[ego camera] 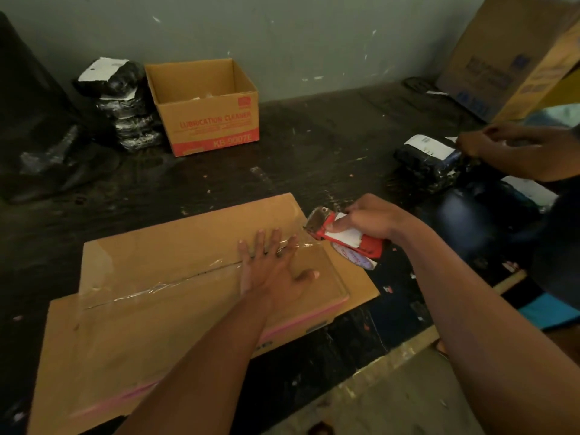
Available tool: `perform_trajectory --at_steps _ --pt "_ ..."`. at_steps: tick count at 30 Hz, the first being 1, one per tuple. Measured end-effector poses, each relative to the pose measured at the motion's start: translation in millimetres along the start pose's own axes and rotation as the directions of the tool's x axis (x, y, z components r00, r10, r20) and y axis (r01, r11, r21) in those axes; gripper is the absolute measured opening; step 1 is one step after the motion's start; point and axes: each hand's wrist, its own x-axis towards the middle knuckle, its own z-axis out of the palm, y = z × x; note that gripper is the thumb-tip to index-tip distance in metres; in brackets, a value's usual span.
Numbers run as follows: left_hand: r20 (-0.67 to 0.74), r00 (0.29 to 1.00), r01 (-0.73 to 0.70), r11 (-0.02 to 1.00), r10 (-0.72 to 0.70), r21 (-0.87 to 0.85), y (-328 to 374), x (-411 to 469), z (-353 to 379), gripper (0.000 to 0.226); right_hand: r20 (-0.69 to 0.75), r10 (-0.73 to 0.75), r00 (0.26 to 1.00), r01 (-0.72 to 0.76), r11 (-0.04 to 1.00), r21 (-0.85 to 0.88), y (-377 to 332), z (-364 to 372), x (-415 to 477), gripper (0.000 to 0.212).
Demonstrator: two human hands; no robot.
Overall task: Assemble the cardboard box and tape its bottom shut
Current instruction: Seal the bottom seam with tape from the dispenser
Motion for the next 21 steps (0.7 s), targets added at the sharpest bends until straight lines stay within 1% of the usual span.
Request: perform_trajectory --at_steps 7,10,12,14,16,17,18,19,21 --pt "0.047 0.999 0.019 1.0 -0.018 -0.019 4 2 -6 0.095 -0.04 0.019 0.999 -0.015 0.997 0.082 8 15 -2 0.034" --pt "0.048 0.999 -0.011 1.0 0.012 -0.013 2 6 -11 0.09 -0.041 0.019 0.999 -0.016 0.996 0.086 9 14 0 0.035" --pt "-0.027 0.998 -0.053 0.998 0.052 -0.038 -6 11 -16 0.078 -0.026 0.008 1.0 -0.006 0.998 0.064 9 11 4 0.037" --pt "-0.126 0.99 -0.073 0.993 0.061 -0.098 -17 21 -23 0.06 -0.006 -0.018 1.0 0.019 0.999 0.05 10 8 10 0.037" --pt "-0.192 0.981 -0.084 0.965 0.036 -0.25 -27 31 -31 0.042 0.018 -0.048 0.999 0.047 0.998 0.039 11 5 15 0.035" --pt "-0.211 0.977 -0.091 0.932 0.016 -0.352 -31 39 -36 0.035 0.029 -0.059 0.998 0.058 0.998 0.033 12 4 18 0.034" --pt "-0.21 0.978 -0.091 0.877 -0.012 -0.473 -33 47 -41 0.031 0.039 -0.066 0.997 0.065 0.997 0.034 13 3 19 0.033" --pt "-0.181 0.982 -0.077 0.792 -0.043 -0.606 -34 56 -48 0.029 0.049 -0.072 0.996 0.07 0.997 0.043 13 3 21 0.033" --pt "-0.04 0.997 -0.001 0.541 -0.06 -0.841 -31 71 -67 0.029 0.059 -0.089 0.994 0.084 0.993 0.08 11 4 27 0.031"
